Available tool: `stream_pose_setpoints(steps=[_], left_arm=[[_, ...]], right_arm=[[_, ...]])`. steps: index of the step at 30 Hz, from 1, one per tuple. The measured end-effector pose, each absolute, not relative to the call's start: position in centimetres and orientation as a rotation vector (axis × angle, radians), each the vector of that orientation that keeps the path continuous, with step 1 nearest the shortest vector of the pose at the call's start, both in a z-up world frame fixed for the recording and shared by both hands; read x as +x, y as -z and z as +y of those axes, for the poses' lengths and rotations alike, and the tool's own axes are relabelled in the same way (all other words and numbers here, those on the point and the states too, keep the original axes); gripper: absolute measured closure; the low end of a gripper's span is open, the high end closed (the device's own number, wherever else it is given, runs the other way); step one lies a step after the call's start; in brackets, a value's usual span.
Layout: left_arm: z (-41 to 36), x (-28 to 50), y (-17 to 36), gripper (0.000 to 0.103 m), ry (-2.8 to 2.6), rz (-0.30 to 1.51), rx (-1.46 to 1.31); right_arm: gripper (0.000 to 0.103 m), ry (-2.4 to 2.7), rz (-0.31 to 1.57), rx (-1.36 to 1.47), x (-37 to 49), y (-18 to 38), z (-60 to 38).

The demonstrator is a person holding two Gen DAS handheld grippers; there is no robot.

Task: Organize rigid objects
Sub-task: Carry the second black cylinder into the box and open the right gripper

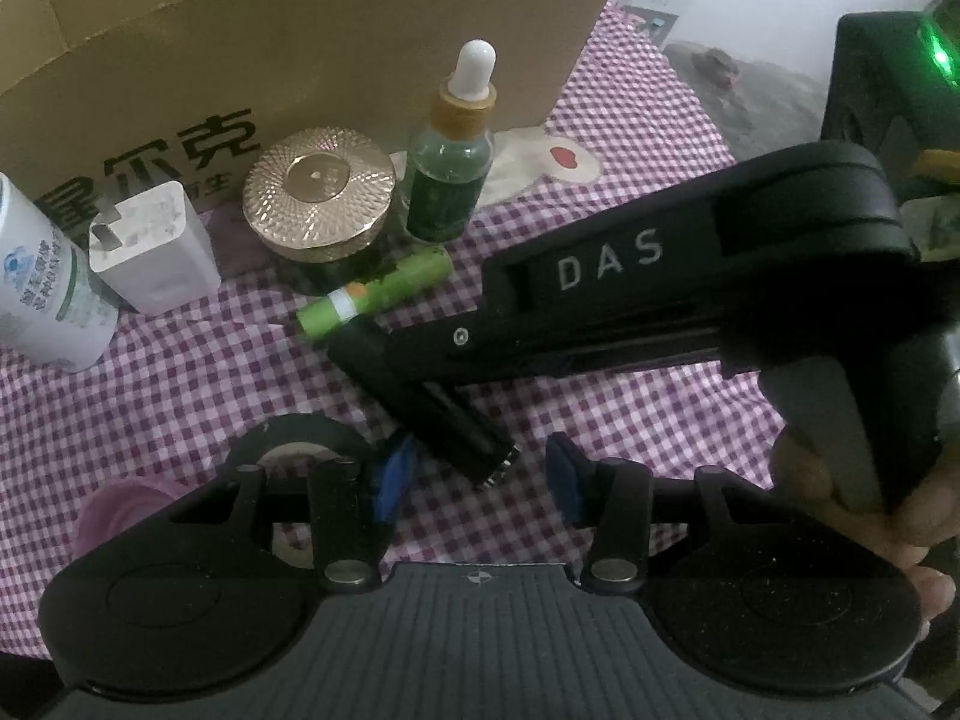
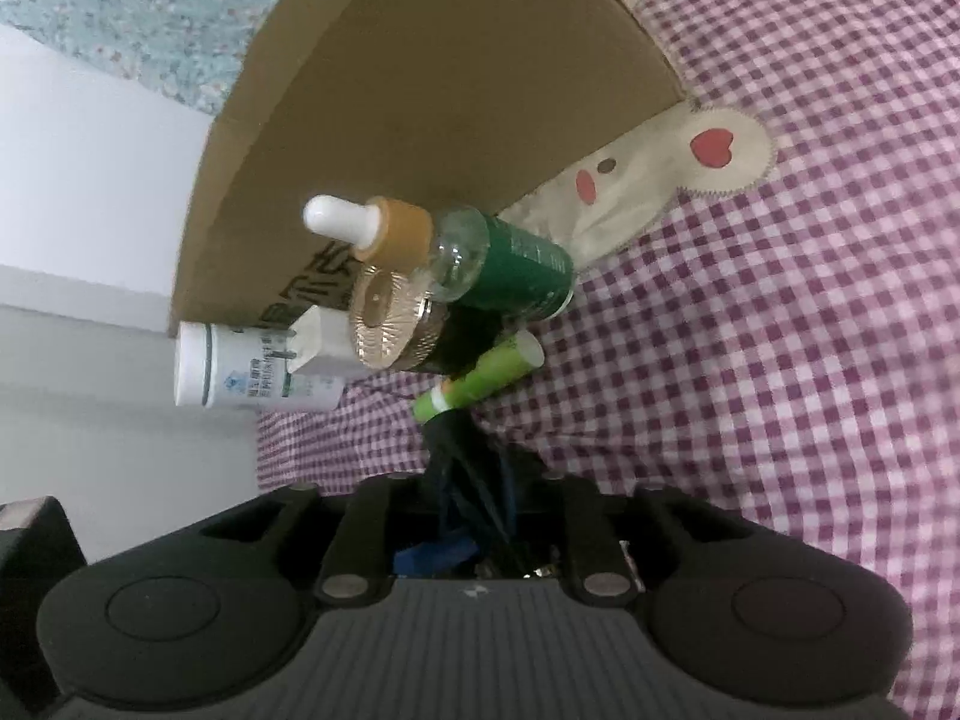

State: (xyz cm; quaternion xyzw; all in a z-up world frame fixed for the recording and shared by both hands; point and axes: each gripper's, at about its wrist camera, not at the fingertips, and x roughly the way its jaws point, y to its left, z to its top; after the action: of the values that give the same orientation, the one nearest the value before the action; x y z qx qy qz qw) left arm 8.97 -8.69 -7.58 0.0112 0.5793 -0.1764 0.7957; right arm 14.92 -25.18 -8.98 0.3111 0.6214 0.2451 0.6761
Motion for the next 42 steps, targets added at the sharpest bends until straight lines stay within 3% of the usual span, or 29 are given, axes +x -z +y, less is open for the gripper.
stream_pose_setpoints(steps=[9, 18, 23, 28, 35, 42], left_arm=[[-10.9, 8.1, 8.2, 0.056, 0.451, 1.242, 0.070], [-11.9, 8.7, 8.6, 0.064, 0.367, 1.233, 0.122], [-11.3, 8.6, 8.4, 0.076, 0.338, 1.226, 0.130], [-10.9, 8.1, 7.8, 0.078, 0.337, 1.225, 0.124], [-10.6, 6.2, 4.8, 0.078, 0.346, 1.158, 0.124], [-9.0, 4.7, -0.9, 0.078, 0.341, 1.023, 0.101]], right_arm=[[0.081, -0.520, 1.436, 0.807, 12.6, 9.7, -28.7], [0.080, -0.488, 1.415, 0.802, 11.9, 9.4, -28.7], [0.080, -0.469, 1.372, 0.782, 11.5, 9.1, -27.2], [0.081, -0.457, 1.356, 0.793, 10.8, 9.1, -26.8], [0.081, -0.464, 1.312, 0.796, 9.9, 7.0, -27.5], [0.081, -0.491, 1.190, 0.718, 9.0, 1.1, -26.3]])
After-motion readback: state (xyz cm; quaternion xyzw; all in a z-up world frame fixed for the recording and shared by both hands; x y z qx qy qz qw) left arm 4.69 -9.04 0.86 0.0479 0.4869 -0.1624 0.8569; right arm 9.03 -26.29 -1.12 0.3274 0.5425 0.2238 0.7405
